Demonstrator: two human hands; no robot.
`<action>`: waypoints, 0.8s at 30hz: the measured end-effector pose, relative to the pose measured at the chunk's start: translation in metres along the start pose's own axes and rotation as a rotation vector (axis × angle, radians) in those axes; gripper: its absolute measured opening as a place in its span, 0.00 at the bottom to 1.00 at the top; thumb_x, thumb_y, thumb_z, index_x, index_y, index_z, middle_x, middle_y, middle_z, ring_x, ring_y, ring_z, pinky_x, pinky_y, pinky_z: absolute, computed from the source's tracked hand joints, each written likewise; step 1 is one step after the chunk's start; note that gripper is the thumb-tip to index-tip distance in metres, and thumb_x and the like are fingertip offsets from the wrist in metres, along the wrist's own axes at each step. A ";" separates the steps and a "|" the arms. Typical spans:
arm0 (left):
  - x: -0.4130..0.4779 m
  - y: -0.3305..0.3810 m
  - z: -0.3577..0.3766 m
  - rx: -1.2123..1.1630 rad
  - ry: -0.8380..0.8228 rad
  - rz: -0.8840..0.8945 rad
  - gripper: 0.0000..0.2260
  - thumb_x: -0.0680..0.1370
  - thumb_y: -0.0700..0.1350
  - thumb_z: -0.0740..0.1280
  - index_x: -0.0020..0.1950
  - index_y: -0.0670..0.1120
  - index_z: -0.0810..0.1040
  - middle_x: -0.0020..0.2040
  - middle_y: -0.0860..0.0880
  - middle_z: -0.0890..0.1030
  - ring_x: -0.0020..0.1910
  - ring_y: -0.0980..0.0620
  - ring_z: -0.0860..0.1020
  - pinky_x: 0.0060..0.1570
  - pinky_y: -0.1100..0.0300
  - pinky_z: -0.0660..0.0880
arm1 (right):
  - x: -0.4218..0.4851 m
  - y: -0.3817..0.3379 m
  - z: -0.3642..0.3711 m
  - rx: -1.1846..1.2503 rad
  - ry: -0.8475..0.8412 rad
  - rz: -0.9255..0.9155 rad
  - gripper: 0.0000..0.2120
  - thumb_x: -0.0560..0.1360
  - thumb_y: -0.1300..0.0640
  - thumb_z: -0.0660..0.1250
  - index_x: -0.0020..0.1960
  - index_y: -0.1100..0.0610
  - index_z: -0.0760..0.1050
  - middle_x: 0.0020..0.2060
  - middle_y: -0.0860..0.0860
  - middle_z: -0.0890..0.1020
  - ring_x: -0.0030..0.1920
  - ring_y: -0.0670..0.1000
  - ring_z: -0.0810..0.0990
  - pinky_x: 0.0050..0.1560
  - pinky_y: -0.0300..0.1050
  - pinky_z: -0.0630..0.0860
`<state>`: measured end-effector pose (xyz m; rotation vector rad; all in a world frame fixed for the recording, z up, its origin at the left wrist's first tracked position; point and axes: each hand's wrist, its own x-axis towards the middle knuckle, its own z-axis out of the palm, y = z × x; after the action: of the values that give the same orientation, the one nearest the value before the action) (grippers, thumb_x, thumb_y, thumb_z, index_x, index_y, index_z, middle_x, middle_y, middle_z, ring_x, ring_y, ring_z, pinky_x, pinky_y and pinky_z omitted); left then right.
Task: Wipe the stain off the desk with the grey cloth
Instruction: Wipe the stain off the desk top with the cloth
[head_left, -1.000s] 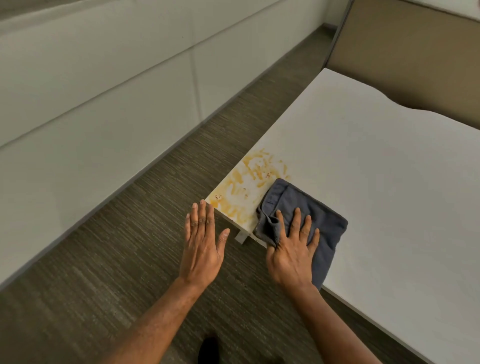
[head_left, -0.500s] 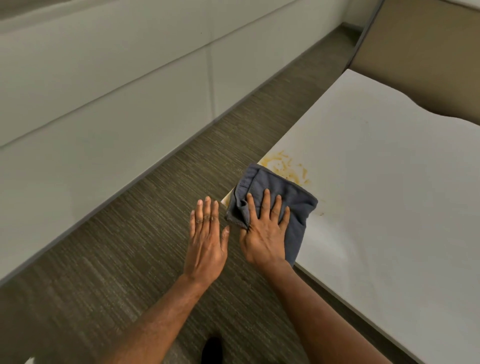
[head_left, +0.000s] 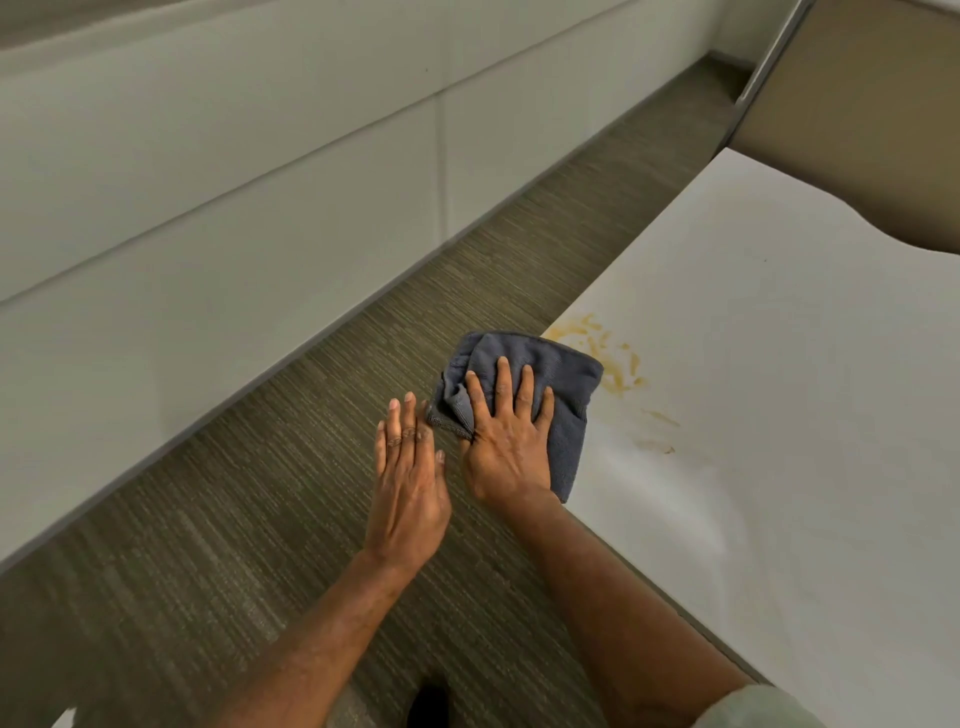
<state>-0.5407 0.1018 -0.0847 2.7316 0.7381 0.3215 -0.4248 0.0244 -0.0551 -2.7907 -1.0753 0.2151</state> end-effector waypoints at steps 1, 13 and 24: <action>0.001 0.001 -0.001 -0.003 0.000 -0.002 0.23 0.85 0.43 0.56 0.79 0.34 0.61 0.83 0.38 0.52 0.83 0.40 0.47 0.82 0.42 0.51 | 0.001 0.000 0.000 0.005 0.001 -0.003 0.36 0.80 0.40 0.54 0.82 0.47 0.42 0.81 0.57 0.37 0.79 0.64 0.32 0.76 0.69 0.37; 0.006 0.019 -0.012 -0.038 -0.009 0.036 0.27 0.86 0.51 0.45 0.81 0.38 0.56 0.83 0.40 0.53 0.83 0.42 0.46 0.81 0.42 0.52 | 0.007 0.005 -0.004 0.084 0.045 0.123 0.33 0.81 0.45 0.53 0.82 0.47 0.43 0.81 0.55 0.38 0.80 0.59 0.33 0.77 0.64 0.35; 0.007 0.028 -0.001 -0.076 -0.047 0.076 0.29 0.85 0.55 0.41 0.83 0.41 0.52 0.84 0.42 0.49 0.84 0.45 0.43 0.82 0.44 0.46 | -0.024 0.081 -0.022 0.052 0.045 0.247 0.35 0.80 0.46 0.53 0.82 0.48 0.40 0.81 0.54 0.38 0.80 0.57 0.35 0.78 0.63 0.37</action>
<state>-0.5221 0.0824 -0.0728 2.6904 0.5987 0.2943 -0.3850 -0.0531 -0.0467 -2.8613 -0.7030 0.2027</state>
